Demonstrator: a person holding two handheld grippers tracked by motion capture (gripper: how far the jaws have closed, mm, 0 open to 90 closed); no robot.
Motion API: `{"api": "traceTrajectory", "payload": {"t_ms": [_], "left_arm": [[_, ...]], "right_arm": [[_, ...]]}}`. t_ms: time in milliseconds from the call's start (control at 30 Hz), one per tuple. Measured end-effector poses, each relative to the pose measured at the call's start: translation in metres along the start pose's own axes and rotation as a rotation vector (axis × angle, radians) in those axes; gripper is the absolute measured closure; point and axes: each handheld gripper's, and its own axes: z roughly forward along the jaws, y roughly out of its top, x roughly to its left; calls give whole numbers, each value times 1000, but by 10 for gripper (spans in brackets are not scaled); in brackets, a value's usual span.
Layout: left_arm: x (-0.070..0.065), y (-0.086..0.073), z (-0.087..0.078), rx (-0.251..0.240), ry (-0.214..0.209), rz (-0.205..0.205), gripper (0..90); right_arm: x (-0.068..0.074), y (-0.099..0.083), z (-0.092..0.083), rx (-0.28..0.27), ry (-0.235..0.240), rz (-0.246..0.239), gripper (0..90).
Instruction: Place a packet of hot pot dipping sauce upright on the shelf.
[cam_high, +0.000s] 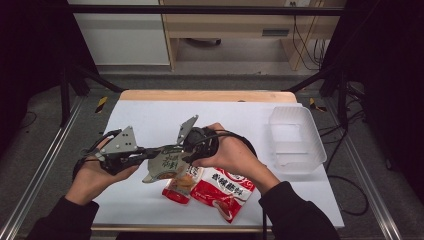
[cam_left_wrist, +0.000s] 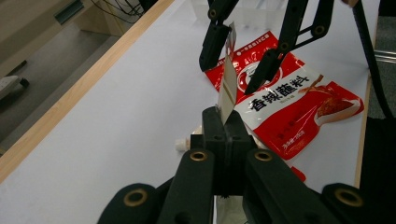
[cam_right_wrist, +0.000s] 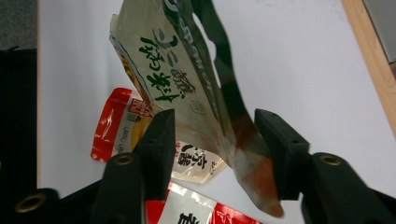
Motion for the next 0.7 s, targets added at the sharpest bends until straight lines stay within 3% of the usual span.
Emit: {"api": "traceTrajectory", "payload": {"t_ms": [100, 167, 367, 600, 633, 667, 700], "left_arm": [[-2, 1, 0, -12, -7, 0, 900], [-3, 2, 0, -16, -9, 0, 900], [1, 1, 0, -24, -21, -13, 900], [3, -3, 0, -40, -5, -55, 900], [3, -4, -1, -47, 8, -58, 816], [3, -4, -1, -60, 18, -64, 816], [3, -7, -1, -90, 24, -85, 707]], "right_arm": [[1, 0, 1, 3, 21, -7, 634], [1, 0, 1, 7, 22, -13, 659], [1, -1, 1, 10, 18, -20, 853], [3, 2, -1, 1, -5, -22, 900], [3, 3, -3, 10, -18, -24, 900], [3, 3, -3, 10, -18, -24, 900], [2, 3, -4, 33, -26, -34, 900]]}}
